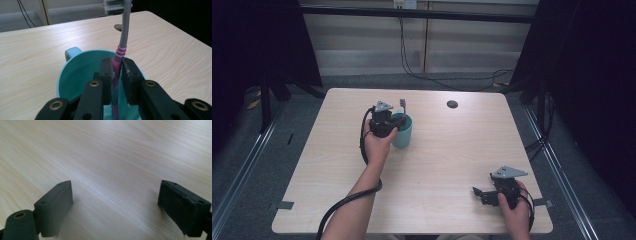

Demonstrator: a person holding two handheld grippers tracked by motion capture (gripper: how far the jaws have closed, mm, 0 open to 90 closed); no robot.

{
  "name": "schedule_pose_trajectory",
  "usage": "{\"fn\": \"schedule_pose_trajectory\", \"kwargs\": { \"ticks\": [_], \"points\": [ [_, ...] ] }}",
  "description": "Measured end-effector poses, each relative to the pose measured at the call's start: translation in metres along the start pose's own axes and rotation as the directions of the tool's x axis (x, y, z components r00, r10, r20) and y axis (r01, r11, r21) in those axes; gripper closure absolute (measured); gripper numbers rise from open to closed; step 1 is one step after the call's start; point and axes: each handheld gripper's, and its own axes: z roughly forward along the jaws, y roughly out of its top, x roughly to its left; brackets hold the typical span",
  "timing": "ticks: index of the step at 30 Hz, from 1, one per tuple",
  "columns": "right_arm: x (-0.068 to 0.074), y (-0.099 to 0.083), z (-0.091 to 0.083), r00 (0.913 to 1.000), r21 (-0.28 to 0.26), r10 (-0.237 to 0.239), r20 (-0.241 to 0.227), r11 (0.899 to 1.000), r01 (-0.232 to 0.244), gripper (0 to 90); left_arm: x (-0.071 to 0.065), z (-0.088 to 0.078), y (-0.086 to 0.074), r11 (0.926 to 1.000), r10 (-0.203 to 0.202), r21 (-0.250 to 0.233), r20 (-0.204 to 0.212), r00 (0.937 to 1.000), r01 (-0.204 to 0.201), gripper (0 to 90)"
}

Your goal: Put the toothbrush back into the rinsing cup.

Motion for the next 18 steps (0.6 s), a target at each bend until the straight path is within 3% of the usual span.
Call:
{"fn": "schedule_pose_trajectory", "kwargs": {
  "ticks": [4, 18],
  "points": [
    [-0.0001, 0.0001, 0.0002, 1.0, -0.001, -0.002, 0.0, 1.0, 0.002, 11.9, 0.0017, -0.0017, -0.0001, 1.0, 0.004, 0.004, 0.0, 1.0, -0.004, 75.3],
    [-0.0002, 0.0004, 0.0005, 1.0, -0.001, -0.004, -0.001, 1.0, 0.004, 11.9, 0.0016, -0.0076, 0.0029, 0.9997, 0.023, -0.006, -0.003, 0.9997, -0.024, 50.8]
  ]
}}
